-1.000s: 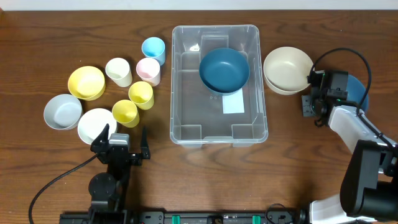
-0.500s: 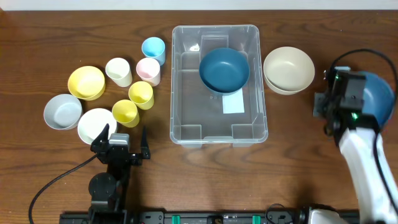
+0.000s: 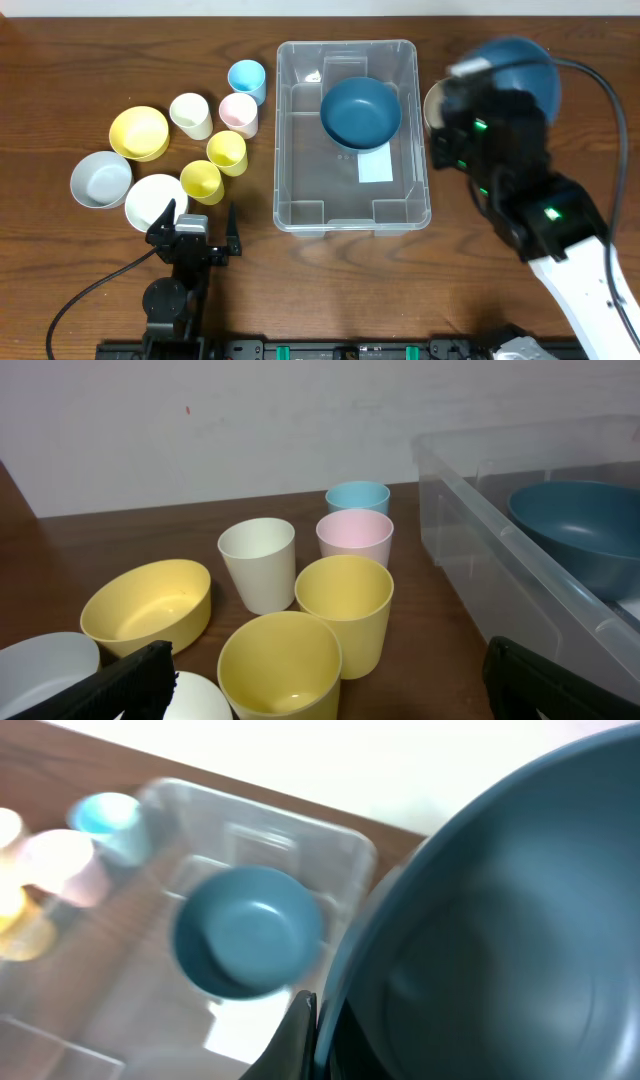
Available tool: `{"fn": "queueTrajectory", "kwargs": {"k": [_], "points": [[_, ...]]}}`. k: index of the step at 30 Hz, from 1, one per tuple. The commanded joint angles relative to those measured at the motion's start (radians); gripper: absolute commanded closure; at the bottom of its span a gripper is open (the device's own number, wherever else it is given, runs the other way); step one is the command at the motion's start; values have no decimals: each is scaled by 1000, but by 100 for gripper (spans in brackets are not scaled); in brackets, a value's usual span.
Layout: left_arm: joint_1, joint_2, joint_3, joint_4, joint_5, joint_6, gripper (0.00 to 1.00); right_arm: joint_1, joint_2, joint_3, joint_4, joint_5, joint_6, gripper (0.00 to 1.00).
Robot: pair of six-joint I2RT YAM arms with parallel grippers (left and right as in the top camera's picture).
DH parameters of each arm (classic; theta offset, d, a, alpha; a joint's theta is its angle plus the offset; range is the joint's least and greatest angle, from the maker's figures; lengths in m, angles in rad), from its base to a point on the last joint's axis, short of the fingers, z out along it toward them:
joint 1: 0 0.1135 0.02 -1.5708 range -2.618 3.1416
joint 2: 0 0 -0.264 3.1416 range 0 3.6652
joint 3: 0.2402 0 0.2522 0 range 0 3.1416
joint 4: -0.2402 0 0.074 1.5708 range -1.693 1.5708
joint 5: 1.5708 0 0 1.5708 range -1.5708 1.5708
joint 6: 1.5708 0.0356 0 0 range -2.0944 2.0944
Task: Pack container
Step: 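Carry the second teal bowl into the bin, stack it, release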
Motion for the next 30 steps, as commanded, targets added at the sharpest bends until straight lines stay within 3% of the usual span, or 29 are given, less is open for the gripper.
{"fn": "queueTrajectory", "kwargs": {"k": [1, 13, 25, 26, 28, 30], "points": [[-3, -5, -14, -40, -5, -12, 2, 76, 118, 96, -2, 53, -19, 99], [-3, -5, -14, -40, -5, -12, 2, 187, 574, 285, 22, 46, -95, 99], [-3, -5, -14, -40, -5, -12, 2, 211, 765, 287, 90, 72, -132, 99], [-3, -5, -14, -40, -5, -12, 2, 211, 771, 287, 96, 72, -132, 97], [-3, -5, -14, -40, -5, -12, 2, 212, 770, 288, 103, 72, -133, 74], [-3, -5, -14, -40, -5, -12, 2, 214, 759, 303, 91, 71, -148, 62]]}}
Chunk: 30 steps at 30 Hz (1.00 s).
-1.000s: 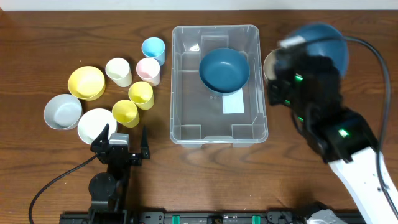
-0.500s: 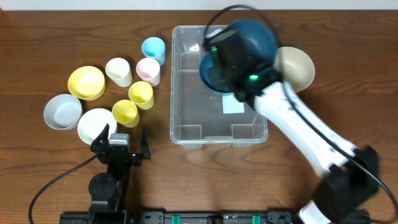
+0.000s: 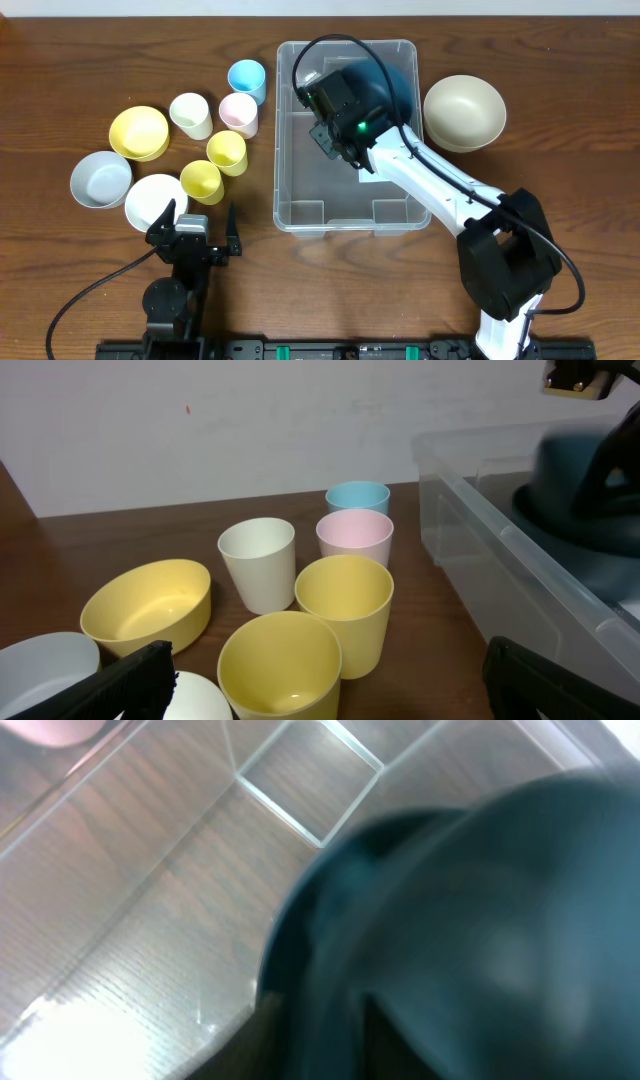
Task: Pack container
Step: 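Carry the second teal bowl into the bin, stack it, release, then move right gripper to the cream bowl and grasp its rim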
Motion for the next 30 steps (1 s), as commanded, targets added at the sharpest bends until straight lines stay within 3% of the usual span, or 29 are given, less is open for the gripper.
{"fn": "queueTrajectory", "kwargs": {"k": [1, 6, 10, 18, 24, 30], "points": [[-3, -5, -14, -40, -5, -13, 2, 6, -18, 61, -18, 19, -27, 61], [-3, -5, -14, -40, -5, -13, 2, 8, -86, 204, -167, 21, -14, 55], [-3, -5, -14, -40, -5, -13, 2, -19, -173, 336, -350, 114, 117, 54], [-3, -5, -14, -40, -5, -13, 2, -214, -324, 362, -570, 161, 267, 52], [-3, -5, -14, -40, -5, -13, 2, -415, -332, 347, -705, 153, 257, 44], [-3, -5, -14, -40, -5, -13, 2, -522, -323, 212, -692, 4, 83, 43]]}}
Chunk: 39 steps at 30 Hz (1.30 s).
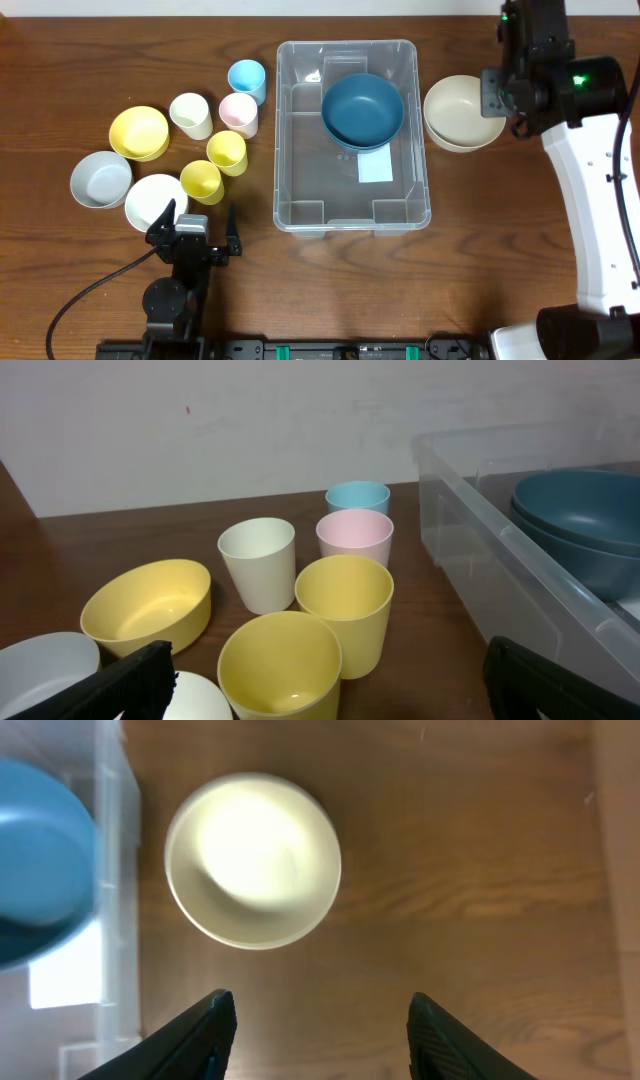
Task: Pack container
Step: 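Move right gripper to the cream bowl and grasp its rim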
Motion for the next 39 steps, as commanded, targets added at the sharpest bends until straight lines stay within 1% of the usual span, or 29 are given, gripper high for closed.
{"fn": "queueTrajectory", "kwargs": {"k": [1, 4, 7, 11, 14, 21, 26, 30, 32, 37, 39], "points": [[-3, -5, -14, -40, -5, -12, 2, -42, 22, -105, 18, -125, -127, 43], [-3, -5, -14, -40, -5, -12, 2, -62, 22, -213, 79, -167, -179, 43], [-3, -5, -14, -40, -5, -12, 2, -75, 22, -342, 212, -175, -254, 41], [-3, -5, -14, -40, -5, -12, 2, -79, 23, -506, 401, -299, -436, 38], [-3, -5, -14, -40, -5, -12, 2, -79, 23, -593, 491, -378, -540, 37], [-3, -5, -14, -40, -5, -12, 2, -79, 25, -678, 566, -388, -612, 36], [-3, -5, -14, -40, -5, -12, 2, -80, 26, -746, 642, -440, -724, 32], [-3, -5, -14, -40, -5, -12, 2, -86, 25, -811, 740, -443, -796, 33], [-3, -5, -14, -40, -5, -12, 2, -95, 25, -829, 776, -442, -821, 34], [-3, -5, -14, -40, -5, -12, 2, -136, 25, -834, 822, -443, -827, 37], [-3, -5, -14, -40, -5, -12, 2, -150, 26, -834, 826, -453, -860, 39]]}}
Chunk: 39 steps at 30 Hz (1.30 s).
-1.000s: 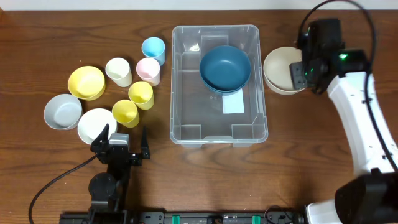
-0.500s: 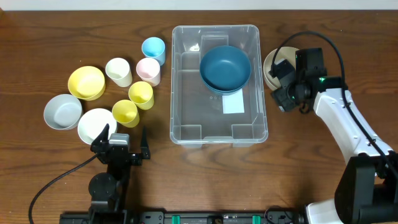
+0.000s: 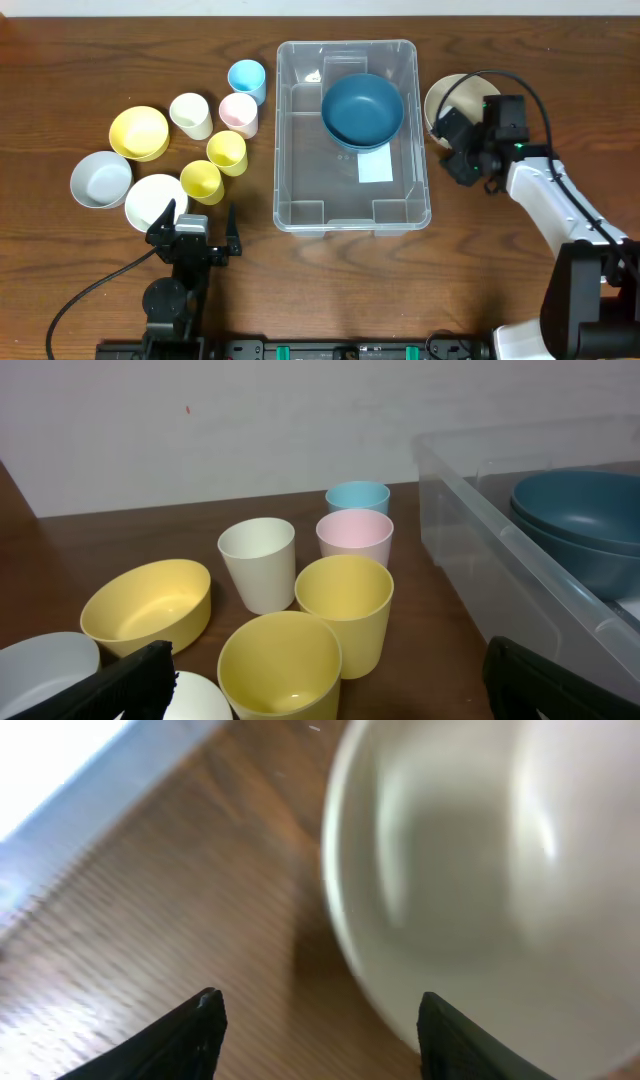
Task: Pack container
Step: 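Move right gripper to the cream bowl and grasp its rim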
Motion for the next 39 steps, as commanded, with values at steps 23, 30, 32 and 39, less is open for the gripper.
{"fn": "queueTrajectory", "kwargs": {"k": [23, 30, 32, 39], "points": [[-3, -5, -14, -39, -5, -13, 2, -58, 100, -8, 89, -108, -187, 39], [-3, -5, -14, -39, -5, -13, 2, -59, 129, -6, 134, -88, -177, 95], [-3, -5, -14, -39, -5, -13, 2, -62, 123, -3, 142, -45, -147, 99], [-3, -5, -14, -39, -5, -13, 2, -65, 37, 3, 148, 5, -19, 99]]}}
